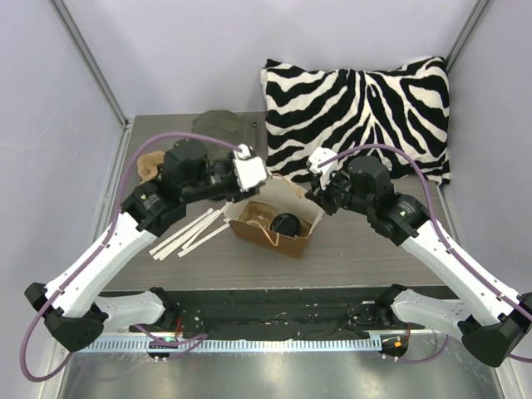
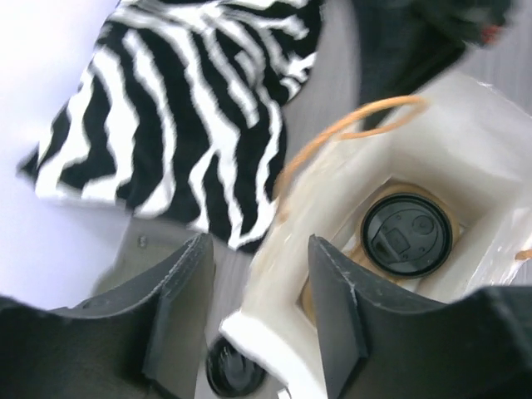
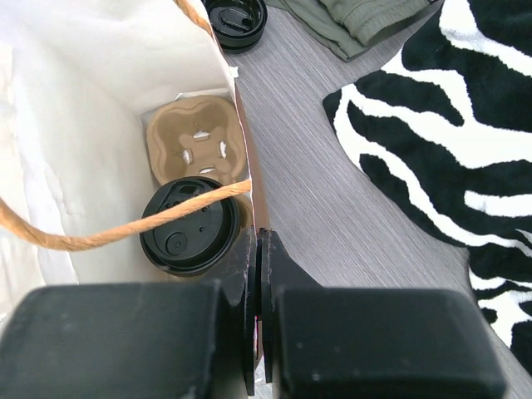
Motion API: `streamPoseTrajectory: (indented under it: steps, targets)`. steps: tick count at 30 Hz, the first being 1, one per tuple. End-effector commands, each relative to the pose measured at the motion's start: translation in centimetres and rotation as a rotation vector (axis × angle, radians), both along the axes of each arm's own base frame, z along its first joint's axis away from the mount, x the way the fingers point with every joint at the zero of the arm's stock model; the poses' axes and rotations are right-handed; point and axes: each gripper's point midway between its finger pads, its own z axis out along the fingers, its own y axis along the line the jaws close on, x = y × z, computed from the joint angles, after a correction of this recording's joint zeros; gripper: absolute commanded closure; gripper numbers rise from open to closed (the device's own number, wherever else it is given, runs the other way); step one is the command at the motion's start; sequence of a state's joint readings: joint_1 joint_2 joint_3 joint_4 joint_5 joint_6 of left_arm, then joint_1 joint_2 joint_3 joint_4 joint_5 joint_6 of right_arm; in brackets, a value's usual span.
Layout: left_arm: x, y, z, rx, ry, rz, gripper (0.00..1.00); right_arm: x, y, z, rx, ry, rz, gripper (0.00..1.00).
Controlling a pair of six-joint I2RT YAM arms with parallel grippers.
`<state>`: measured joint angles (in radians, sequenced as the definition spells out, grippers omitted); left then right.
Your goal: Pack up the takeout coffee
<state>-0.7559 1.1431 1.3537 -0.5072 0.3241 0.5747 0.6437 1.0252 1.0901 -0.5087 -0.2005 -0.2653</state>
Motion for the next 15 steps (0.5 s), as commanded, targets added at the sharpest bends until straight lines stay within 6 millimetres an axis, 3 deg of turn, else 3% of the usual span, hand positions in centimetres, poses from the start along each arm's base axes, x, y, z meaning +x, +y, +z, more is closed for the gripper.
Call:
streamPoseTrajectory:
  steps: [1,6,9,10,12,15]
  targets:
    - [1.9,4.4,1.6,-0.103,0.178,0.245,0.45,0.1,0.1,0.8,0.023,-0.021,0.001,0.99]
    - [4.5,9.7,-1.2,-0.106,0.342,0.452,0.43,0.4,-0.2,0.8,0.01,-0.008,-0.027,0.84]
    - [5.5,12.5,-5.1,-0.018,0.447,0.556,0.38,0.5,-0.4,0.8,0.003,-0.003,-0.036,0.73]
    - [5.3,13.3,-6.9,0.023,0.502,0.579,0.36,0.4,-0.5,0.8,0.002,-0.002,-0.037,0.65]
    - [6.1,15.3,-9.6,0.069,0.586,0.628,0.35,0.5,-0.6,0.9,-0.002,-0.003,-0.044,0.58]
    - [5.7,16.8,-13.2,0.129,0.739,0.627,0.34,0.8,-0.6,1.3,-0.007,-0.007,-0.051,0.51]
